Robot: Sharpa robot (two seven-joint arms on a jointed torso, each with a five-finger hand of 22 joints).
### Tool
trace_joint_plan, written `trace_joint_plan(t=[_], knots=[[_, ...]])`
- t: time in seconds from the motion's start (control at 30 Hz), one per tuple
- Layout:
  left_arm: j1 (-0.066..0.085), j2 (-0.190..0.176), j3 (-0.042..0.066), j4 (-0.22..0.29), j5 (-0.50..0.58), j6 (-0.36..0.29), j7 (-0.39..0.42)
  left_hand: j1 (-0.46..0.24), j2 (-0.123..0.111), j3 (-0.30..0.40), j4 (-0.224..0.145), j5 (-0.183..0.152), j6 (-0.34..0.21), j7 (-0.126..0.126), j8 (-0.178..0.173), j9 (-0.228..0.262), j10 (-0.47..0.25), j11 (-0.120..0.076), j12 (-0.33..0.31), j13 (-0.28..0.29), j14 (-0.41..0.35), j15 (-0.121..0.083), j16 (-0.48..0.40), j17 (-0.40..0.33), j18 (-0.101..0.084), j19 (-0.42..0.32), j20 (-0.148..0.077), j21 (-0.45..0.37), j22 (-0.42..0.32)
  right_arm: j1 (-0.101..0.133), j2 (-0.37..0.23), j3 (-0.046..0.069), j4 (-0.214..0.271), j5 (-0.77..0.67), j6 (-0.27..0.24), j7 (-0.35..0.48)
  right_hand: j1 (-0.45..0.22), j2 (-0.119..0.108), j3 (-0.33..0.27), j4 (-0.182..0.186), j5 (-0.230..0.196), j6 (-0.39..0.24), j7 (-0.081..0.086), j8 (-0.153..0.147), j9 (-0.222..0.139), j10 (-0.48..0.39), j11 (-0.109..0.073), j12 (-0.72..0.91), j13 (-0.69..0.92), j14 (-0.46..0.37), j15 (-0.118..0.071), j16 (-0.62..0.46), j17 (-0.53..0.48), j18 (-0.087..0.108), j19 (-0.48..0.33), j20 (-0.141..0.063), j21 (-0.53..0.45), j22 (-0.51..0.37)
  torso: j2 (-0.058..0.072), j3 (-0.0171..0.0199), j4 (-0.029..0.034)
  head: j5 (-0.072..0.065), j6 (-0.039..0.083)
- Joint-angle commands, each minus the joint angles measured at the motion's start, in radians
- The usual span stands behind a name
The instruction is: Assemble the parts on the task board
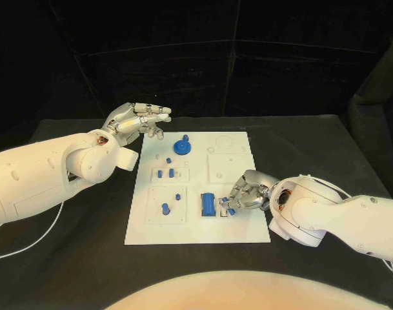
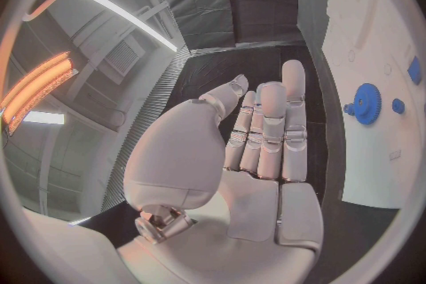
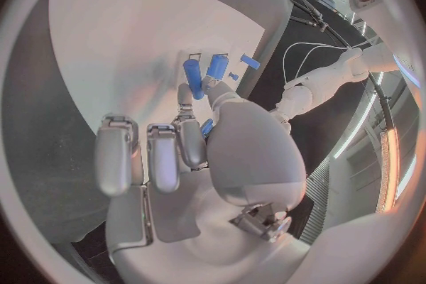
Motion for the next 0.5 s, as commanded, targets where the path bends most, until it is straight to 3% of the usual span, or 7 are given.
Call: trace_joint_plan(t=[0.03,0.13,0.5], knots=[[0.001,0.000,0.001,0.002,0.003,0.012,0.003,-0.002,0.007,0.006,0.001,0.004,-0.009,0.002,0.006,-0.001,-0.007,0.000,0.002,0.000,-0.009,-0.001,-0.005,-0.004,0.007,-0.004,0.002,-0.005,-0.002,0.001,0.009,0.000,-0.004,-0.031,0.007,-0.031,-0.008,-0.004,-0.001,0.003,0.001,0.017,-0.009,0.007,0.001,0.010,-0.007,0.005,0.075,0.086,-0.011,0.005,0.178,-0.014,0.015,-0.010,0.002,0.040,0.000,0.0007,-0.0006,0.003,-0.002],[0.001,0.000,0.001,0.003,0.003,0.013,0.002,-0.002,0.007,0.006,0.001,0.004,-0.009,0.002,0.006,-0.001,-0.007,0.000,0.002,0.000,-0.009,-0.001,-0.005,-0.004,0.007,-0.004,0.002,-0.005,-0.002,0.001,0.020,0.000,-0.011,-0.049,0.006,-0.041,-0.012,-0.006,-0.004,0.005,-0.023,0.022,-0.011,0.006,0.004,0.012,-0.009,0.006,0.077,0.086,-0.013,0.006,0.180,-0.014,0.015,-0.013,0.002,0.040,0.000,0.0009,-0.0015,0.003,-0.001],[0.001,0.003,0.001,0.003,0.003,0.016,0.000,-0.002,0.007,0.006,0.001,0.004,-0.009,0.002,0.006,-0.001,-0.007,0.000,0.002,0.000,-0.009,-0.001,-0.005,-0.004,0.007,-0.004,0.002,-0.005,-0.002,0.001,0.044,0.000,-0.031,-0.089,0.035,-0.062,-0.031,-0.006,-0.014,0.018,-0.041,0.037,-0.017,0.011,0.012,0.013,-0.014,0.001,0.073,0.087,-0.017,0.007,0.182,-0.015,0.016,-0.017,0.003,0.042,0.000,0.0007,-0.0002,0.001,-0.002]])
